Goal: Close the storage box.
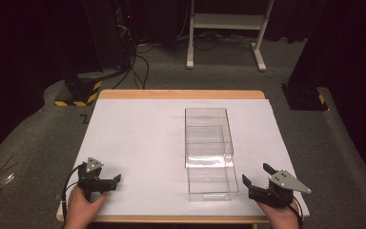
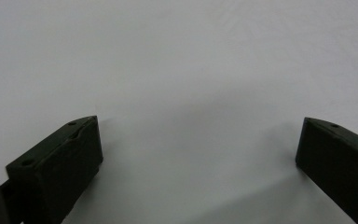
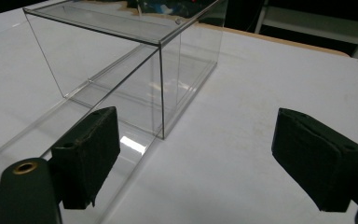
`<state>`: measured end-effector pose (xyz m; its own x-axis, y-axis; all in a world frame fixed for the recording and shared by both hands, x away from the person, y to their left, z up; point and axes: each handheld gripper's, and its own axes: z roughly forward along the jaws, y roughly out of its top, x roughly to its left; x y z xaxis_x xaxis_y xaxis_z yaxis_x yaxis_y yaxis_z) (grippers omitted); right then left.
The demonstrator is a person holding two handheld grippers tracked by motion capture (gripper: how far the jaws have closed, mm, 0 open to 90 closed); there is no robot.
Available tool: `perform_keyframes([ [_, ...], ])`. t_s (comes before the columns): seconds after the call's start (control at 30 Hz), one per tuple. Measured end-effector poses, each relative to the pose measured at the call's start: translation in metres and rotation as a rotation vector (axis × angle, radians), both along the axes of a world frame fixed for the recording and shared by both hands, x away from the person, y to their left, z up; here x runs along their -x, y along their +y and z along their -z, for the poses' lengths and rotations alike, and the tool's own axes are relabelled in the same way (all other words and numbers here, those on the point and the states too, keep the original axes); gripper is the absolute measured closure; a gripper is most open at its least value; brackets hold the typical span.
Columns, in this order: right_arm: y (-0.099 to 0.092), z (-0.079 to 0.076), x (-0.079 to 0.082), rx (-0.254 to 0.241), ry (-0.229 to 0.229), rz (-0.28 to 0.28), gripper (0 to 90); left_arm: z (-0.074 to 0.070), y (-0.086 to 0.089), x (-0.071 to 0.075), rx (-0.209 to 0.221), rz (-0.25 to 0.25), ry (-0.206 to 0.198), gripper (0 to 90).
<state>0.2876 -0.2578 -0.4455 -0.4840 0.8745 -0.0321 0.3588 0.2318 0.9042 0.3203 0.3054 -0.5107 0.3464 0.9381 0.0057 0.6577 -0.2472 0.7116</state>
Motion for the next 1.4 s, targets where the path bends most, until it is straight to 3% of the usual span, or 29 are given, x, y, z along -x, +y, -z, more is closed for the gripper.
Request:
perform_keyframes([
  [0.33,0.001,-0.006,0.007,-0.016,-0.018,-0.015,15.7,0.000,0.000,0.000,0.000,0.000,0.000,0.6],
  [0.8,0.009,-0.013,0.023,-0.042,-0.038,-0.078,16.1,0.000,0.000,0.000,0.000,0.000,0.000,0.6],
  [1.1,0.020,-0.006,0.036,-0.044,-0.017,-0.118,16.4,0.000,0.000,0.000,0.000,0.000,0.000,0.6],
  [1.4,0.027,0.006,0.034,-0.019,0.024,-0.152,16.5,0.000,0.000,0.000,0.000,0.000,0.000,0.6],
])
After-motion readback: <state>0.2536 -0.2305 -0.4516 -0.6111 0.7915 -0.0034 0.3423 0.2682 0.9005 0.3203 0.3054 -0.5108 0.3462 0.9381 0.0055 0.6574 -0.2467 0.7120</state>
